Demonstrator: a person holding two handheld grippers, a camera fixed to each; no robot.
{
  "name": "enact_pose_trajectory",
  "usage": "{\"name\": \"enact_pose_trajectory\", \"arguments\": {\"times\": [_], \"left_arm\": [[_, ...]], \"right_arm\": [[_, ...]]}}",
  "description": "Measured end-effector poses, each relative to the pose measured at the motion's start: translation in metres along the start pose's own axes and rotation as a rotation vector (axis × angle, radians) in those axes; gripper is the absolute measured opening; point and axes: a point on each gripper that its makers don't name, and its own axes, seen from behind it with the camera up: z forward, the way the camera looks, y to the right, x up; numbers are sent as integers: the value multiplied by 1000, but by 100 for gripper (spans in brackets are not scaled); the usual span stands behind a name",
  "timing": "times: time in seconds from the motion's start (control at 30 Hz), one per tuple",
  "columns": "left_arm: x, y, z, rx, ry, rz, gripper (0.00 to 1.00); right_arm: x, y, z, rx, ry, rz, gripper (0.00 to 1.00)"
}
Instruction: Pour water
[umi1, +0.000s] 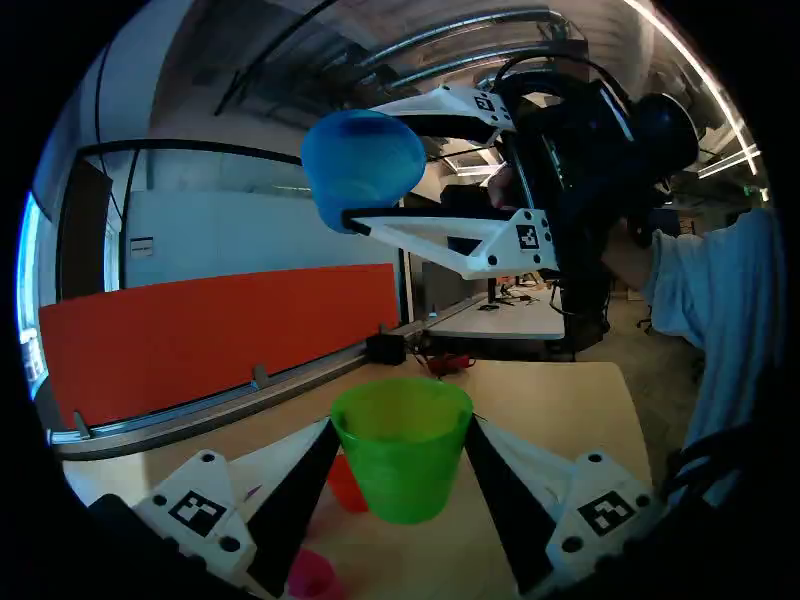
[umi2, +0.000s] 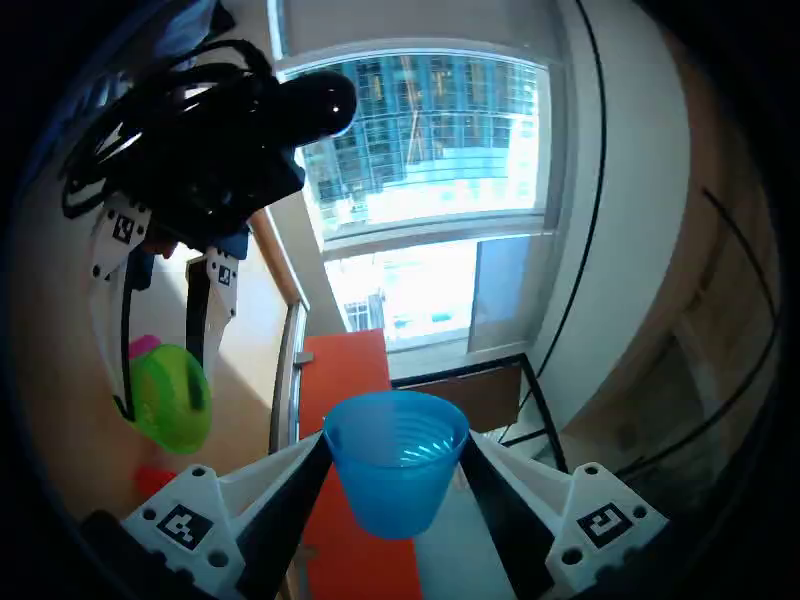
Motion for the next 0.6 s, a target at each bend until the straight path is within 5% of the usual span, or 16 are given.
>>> {"name": "enact_pose_trajectory", "arguments": {"times": [0.6], "left_arm": [[8, -5, -3, 12, 3, 25, 86]], "right_arm": [[14, -18, -16, 10, 23, 591, 90]]}}
